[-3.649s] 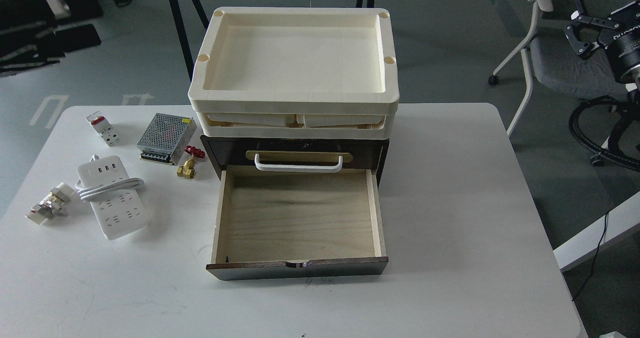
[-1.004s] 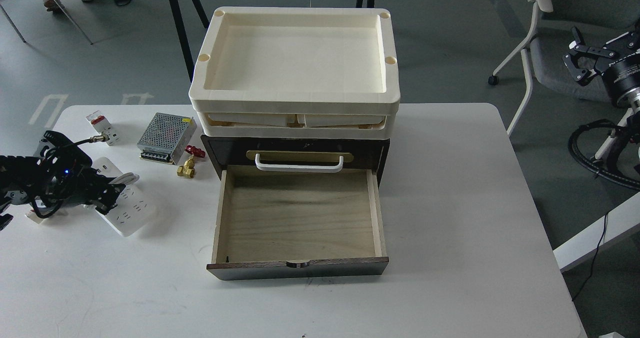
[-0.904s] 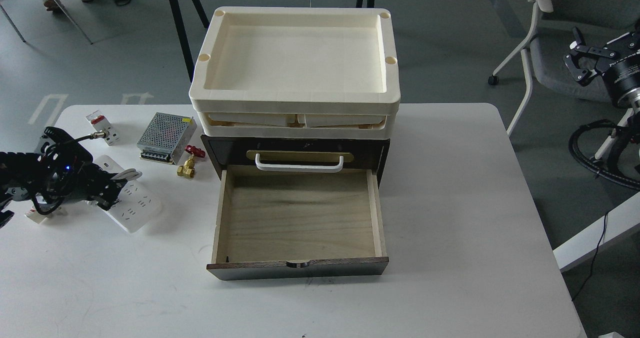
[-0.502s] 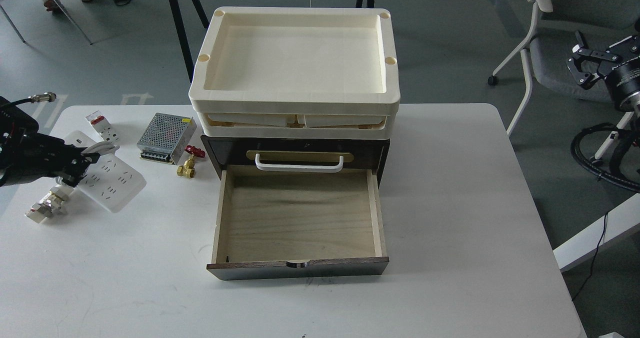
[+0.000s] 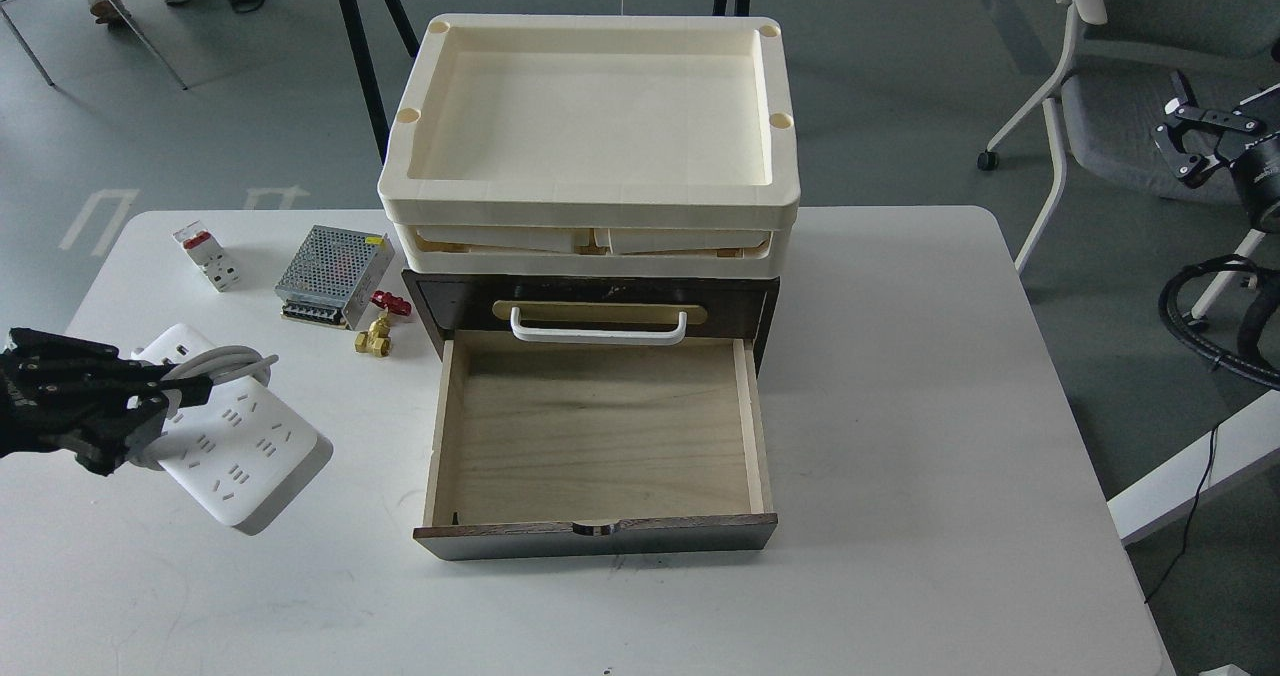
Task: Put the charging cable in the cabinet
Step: 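Lift the power strip with the left gripper toward the open drawer, then lower the power strip into the drawer and open the left gripper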
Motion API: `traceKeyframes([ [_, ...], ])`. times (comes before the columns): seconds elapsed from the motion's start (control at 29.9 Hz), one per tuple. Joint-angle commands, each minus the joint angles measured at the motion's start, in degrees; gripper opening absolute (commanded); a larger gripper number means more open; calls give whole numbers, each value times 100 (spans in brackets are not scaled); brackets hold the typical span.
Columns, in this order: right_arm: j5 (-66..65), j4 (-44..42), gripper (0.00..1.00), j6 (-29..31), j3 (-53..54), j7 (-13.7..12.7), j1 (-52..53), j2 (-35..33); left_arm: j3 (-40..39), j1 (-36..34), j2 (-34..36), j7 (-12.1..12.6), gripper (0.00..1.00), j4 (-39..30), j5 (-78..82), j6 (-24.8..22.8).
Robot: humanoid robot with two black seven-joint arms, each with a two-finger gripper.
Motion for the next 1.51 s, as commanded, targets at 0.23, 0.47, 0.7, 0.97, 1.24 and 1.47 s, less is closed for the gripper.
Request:
traceKeyframes([
  [0.23, 0, -19, 100, -5, -1, 0, -9, -14, -6, 290, -1744, -2, 7, -15, -2025, -436],
  [0.47, 0, -98, 100, -5, -1, 0, -26, -58, -269, 273, -2965, -2, 8, -6, -3097, -673],
  [0.7, 0, -89, 100, -5, -1, 0, -149, -58, -859, 334, -4169, -2, 8, 730, -3889, -1087],
  [0.97, 0, -106, 100, 3, -1, 0, -167, -58, -859, 800, -4997, -2, 8, 1725, -3872, -1122],
  [1.24, 0, -98, 100, 3, -1, 0, -167, -14, -806, 1151, -5384, -2, 8, 2762, -3820, -1140],
  [1.47, 0, -107, 100, 12, -1, 0, -193, -23, -797, 1239, -5296, -2, 8, 2991, -3802, -1149],
])
